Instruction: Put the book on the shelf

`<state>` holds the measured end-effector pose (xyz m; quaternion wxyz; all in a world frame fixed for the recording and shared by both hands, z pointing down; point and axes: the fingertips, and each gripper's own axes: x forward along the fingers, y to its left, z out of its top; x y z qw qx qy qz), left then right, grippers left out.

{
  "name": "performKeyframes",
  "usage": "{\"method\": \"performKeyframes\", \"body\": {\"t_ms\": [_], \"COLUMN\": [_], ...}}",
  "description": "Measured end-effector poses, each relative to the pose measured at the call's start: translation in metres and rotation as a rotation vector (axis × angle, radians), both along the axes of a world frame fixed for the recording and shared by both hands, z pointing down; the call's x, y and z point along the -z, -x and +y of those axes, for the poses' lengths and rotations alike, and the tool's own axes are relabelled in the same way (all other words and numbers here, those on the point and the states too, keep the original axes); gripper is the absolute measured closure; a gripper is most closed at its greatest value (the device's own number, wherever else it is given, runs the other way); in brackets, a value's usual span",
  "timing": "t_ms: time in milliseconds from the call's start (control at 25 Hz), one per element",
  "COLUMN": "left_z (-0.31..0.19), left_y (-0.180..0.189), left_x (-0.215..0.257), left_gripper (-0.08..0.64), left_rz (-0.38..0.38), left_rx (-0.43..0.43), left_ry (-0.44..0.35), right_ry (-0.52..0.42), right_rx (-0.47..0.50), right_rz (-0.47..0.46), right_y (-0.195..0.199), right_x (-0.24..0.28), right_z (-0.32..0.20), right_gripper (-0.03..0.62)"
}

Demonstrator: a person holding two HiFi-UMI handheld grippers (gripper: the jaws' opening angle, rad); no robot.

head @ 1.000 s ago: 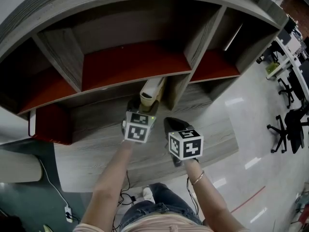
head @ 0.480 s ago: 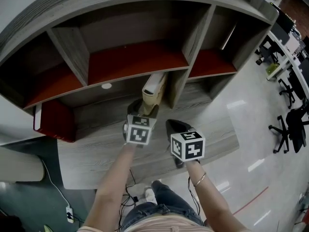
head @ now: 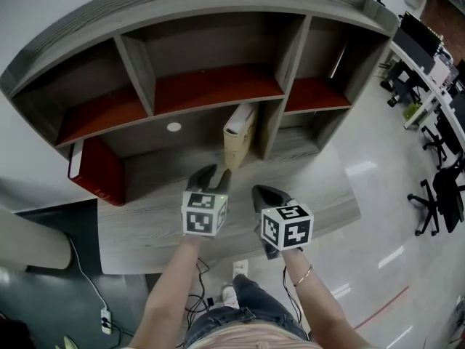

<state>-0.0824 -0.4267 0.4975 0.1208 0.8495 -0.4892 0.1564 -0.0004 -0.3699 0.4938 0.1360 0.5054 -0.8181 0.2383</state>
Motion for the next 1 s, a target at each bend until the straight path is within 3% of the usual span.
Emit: {"method": "performKeyframes", "body": {"t_ms": [240, 640, 1000], "left_z": [0.053, 0.128, 0.178], "left_y": [0.011, 0.022, 0.043], "left_x": [0.013, 0.032, 0.043], "left_gripper": [0.536, 0.548, 0.548], "left_rz": [0.020, 0.042, 0.129], "left_rx": [0.008, -0.007, 0.036], "left_ry": [-0.001, -0.007, 0.032], "right_ry": [-0.053, -0.124, -0.145], "right_rx": [-0.003, 0.022, 0.050], "right_rz": [-0.037, -0.059, -0.073], "right_y": [0.005, 0.022, 0.039], "right_x": [0.021, 0.041, 0.051], "right_z": [0.031, 0.088, 0.131], "right_gripper": [0.583, 0.584, 0.584]}}
